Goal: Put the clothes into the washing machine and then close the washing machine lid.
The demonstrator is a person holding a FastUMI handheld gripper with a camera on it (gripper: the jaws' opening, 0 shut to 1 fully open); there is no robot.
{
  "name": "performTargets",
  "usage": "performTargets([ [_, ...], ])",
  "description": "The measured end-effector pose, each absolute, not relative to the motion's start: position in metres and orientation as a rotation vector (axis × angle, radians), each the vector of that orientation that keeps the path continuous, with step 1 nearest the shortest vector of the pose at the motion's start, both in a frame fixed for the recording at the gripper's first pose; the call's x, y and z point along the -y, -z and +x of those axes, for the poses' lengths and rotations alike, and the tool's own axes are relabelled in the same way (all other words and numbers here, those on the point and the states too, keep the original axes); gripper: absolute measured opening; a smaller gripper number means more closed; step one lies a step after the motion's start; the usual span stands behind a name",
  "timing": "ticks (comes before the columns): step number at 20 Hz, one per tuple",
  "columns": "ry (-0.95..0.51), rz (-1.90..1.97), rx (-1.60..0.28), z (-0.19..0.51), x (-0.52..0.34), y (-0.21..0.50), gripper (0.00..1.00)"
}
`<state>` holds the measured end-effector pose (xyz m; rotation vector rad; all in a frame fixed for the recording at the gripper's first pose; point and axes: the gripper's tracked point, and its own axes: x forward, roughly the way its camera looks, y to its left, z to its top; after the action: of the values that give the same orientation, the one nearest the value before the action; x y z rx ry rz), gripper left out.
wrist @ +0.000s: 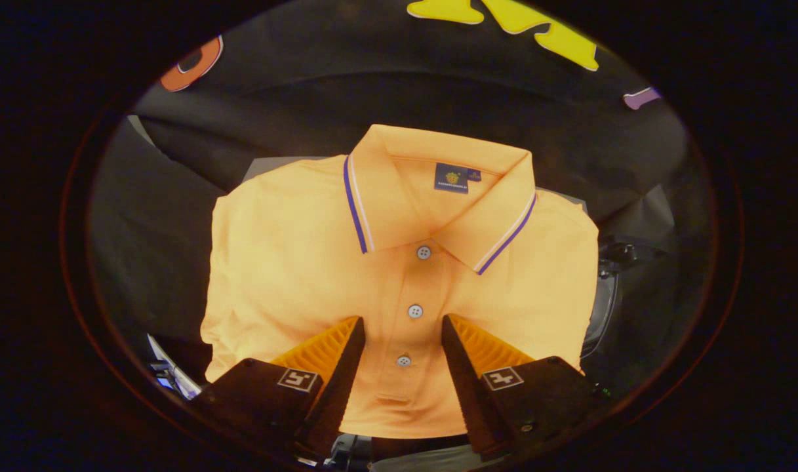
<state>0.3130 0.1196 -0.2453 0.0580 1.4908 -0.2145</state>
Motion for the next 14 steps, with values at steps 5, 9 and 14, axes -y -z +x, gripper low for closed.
performTargets([
  [5, 0.12, -0.022, -1.448, 0.315, -0.107, 0.246, 0.44],
  [9, 0.098, -0.036, -1.447, 0.312, -0.101, 0.247, 0.15],
  [14, 0.089, -0.025, -1.441, 0.312, -0.099, 0.247, 0.06],
])
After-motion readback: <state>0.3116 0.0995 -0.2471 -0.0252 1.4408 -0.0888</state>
